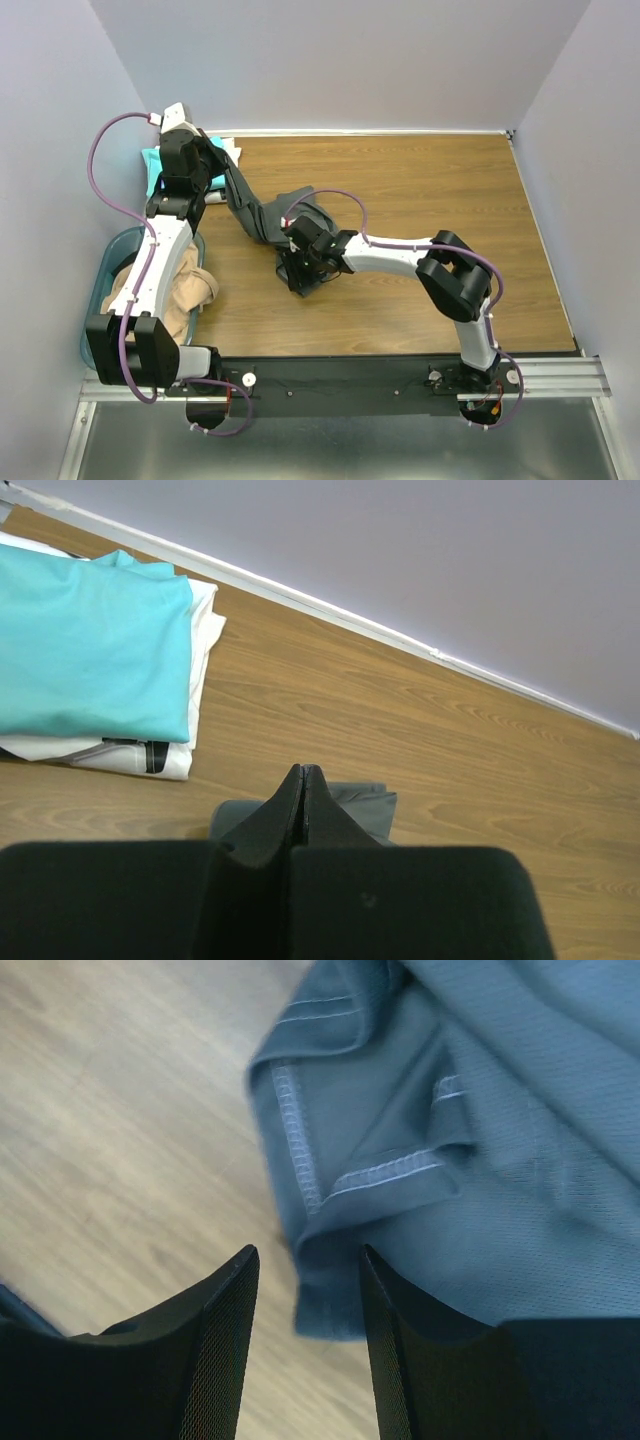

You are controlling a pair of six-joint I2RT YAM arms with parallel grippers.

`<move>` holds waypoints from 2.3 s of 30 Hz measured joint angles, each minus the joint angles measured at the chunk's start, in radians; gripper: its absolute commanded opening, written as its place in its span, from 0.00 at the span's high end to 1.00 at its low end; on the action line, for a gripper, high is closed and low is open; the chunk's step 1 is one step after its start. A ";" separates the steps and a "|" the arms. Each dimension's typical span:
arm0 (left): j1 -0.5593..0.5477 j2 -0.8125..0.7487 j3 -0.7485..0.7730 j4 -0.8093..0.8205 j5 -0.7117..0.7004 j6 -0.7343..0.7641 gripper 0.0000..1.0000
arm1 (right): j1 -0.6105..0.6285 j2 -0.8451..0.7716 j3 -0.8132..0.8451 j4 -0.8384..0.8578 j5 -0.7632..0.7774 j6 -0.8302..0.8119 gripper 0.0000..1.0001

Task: Fold and stack the t-shirts
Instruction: Flatten the tshirt out

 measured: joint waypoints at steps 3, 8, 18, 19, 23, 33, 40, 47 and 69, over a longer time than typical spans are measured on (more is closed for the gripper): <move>0.001 0.000 0.000 -0.002 0.004 0.001 1.00 | 0.001 0.000 0.002 0.000 0.043 -0.010 0.51; 0.007 -0.006 0.000 -0.010 0.006 0.002 1.00 | 0.005 0.003 0.002 -0.005 0.120 -0.032 0.87; 0.035 -0.007 0.000 -0.027 0.012 0.037 1.00 | 0.008 -0.052 -0.072 -0.018 0.279 -0.026 1.00; 0.039 -0.007 0.008 -0.045 0.012 0.044 1.00 | 0.006 -0.076 -0.100 -0.032 0.299 -0.023 1.00; 0.071 -0.007 0.061 -0.094 0.016 0.073 1.00 | -0.023 -0.191 -0.205 -0.130 0.378 -0.003 1.00; 0.105 -0.101 0.152 -0.171 -0.021 0.133 1.00 | -0.385 -0.607 -0.345 -0.330 0.601 -0.022 0.99; 0.108 -0.159 -0.003 -0.169 -0.008 0.131 1.00 | -0.468 -0.566 -0.375 -0.368 0.676 -0.035 0.57; 0.109 -0.189 -0.251 -0.163 0.096 0.120 1.00 | -0.474 -0.546 -0.367 -0.370 0.586 -0.015 0.37; 0.109 -0.299 -0.352 -0.156 0.141 0.108 1.00 | -0.507 -0.277 -0.268 -0.015 0.111 -0.093 0.46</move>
